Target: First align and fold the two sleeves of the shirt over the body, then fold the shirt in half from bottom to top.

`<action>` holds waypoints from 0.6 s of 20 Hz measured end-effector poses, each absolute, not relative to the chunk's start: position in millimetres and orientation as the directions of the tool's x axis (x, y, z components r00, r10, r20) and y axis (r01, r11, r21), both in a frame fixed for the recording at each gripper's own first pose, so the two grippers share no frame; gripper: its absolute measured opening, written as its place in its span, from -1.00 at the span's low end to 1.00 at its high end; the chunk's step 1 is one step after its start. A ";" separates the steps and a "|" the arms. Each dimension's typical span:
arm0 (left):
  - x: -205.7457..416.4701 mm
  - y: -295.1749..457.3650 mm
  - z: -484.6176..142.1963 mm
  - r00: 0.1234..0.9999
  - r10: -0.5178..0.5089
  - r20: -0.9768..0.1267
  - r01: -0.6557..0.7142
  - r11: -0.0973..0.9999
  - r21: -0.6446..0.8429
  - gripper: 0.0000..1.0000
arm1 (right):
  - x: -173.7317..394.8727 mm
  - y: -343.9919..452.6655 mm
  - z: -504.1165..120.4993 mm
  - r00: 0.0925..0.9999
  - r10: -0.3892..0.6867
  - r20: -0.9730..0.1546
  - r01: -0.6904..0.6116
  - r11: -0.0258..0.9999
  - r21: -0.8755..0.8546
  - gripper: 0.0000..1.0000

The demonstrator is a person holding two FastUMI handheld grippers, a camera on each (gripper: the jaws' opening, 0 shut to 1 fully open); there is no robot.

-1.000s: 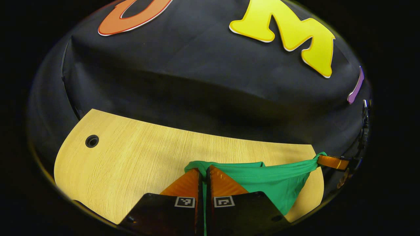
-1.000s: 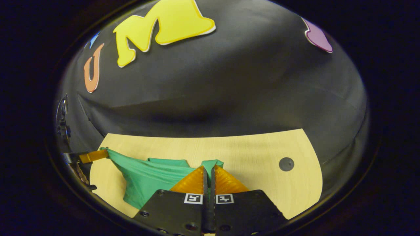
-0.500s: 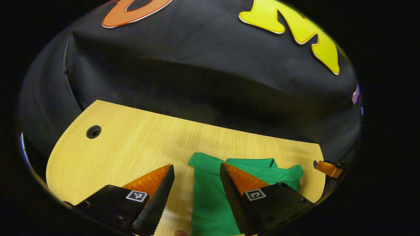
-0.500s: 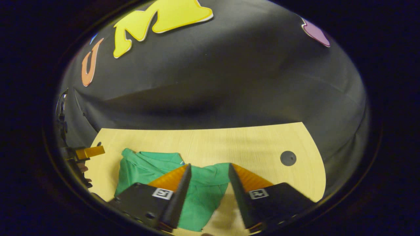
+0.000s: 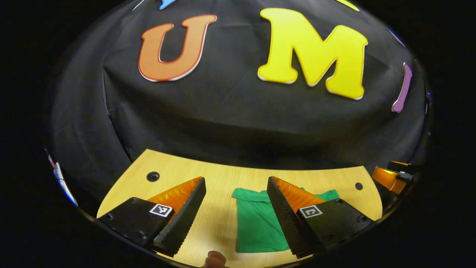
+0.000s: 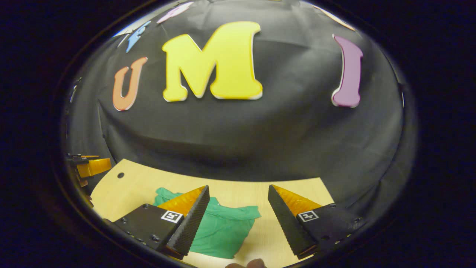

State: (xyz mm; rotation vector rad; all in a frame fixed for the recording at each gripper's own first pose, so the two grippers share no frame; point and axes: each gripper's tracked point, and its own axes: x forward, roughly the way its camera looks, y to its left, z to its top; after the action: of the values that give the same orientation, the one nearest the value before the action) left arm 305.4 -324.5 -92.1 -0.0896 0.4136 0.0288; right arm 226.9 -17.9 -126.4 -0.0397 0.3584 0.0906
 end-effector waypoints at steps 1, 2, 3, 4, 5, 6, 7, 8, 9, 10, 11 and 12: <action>293.4 -324.0 -68.1 0.933 0.017 -0.359 -0.047 0.996 -0.074 1.00 | 206.9 -11.3 -104.4 0.946 0.087 -0.312 -0.101 0.995 -0.027 0.93; 277.9 -323.0 -42.2 0.952 0.025 -0.305 -0.045 0.997 -0.059 1.00 | 190.7 -4.6 -82.4 0.957 0.091 -0.274 -0.104 0.994 -0.032 0.93; 262.8 -320.9 -17.8 0.967 0.029 -0.254 -0.040 0.998 -0.040 1.00 | 175.2 0.1 -64.9 0.967 0.091 -0.236 -0.104 0.994 -0.042 0.93; 248.3 -319.1 4.8 0.978 0.033 -0.207 -0.038 0.999 -0.019 1.00 | 159.1 4.2 -48.8 0.976 0.088 -0.200 -0.102 0.993 -0.057 0.89; 234.8 -319.7 21.2 0.985 0.032 -0.167 -0.033 0.999 -0.002 1.00 | 142.9 7.6 -37.0 0.981 0.088 -0.173 -0.100 0.993 -0.065 0.93; 218.8 -321.5 36.4 0.991 0.029 -0.133 -0.029 1.000 0.005 1.00 | 125.7 12.0 -24.8 0.985 0.086 -0.151 -0.097 0.993 -0.063 0.94; 203.1 -325.9 48.4 0.994 0.018 -0.108 -0.018 1.000 -0.001 0.94 | 108.3 14.6 -15.4 0.988 0.084 -0.132 -0.092 0.994 -0.053 0.96; 187.3 -331.2 57.0 0.996 0.005 -0.092 -0.006 1.000 -0.010 1.00 | 92.9 18.2 -5.9 0.991 0.078 -0.110 -0.083 0.996 -0.042 0.91; 173.7 -333.3 65.9 0.997 -0.001 -0.078 0.000 1.000 -0.018 1.00 | 80.8 18.5 2.6 0.994 0.065 -0.084 -0.068 0.997 -0.038 0.92; 161.5 -333.5 72.9 0.998 -0.004 -0.068 0.002 1.000 -0.024 1.00 | 69.2 16.9 11.4 0.997 0.048 -0.057 -0.050 0.998 -0.036 0.91; 148.5 -333.1 78.0 0.998 -0.007 -0.059 0.005 0.999 -0.032 1.00 | 56.6 17.2 19.3 0.999 0.037 -0.036 -0.038 0.999 -0.026 0.91; 139.8 -334.0 80.6 0.999 -0.016 -0.052 0.014 0.999 -0.040 1.00 | 44.5 20.6 27.2 0.999 0.033 -0.017 -0.034 0.999 -0.007 0.91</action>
State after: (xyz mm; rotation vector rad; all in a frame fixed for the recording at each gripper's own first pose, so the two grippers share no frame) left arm 139.8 -334.0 80.6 -0.0392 0.0519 -0.0150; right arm 44.5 20.6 27.2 -0.0075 0.0173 0.0335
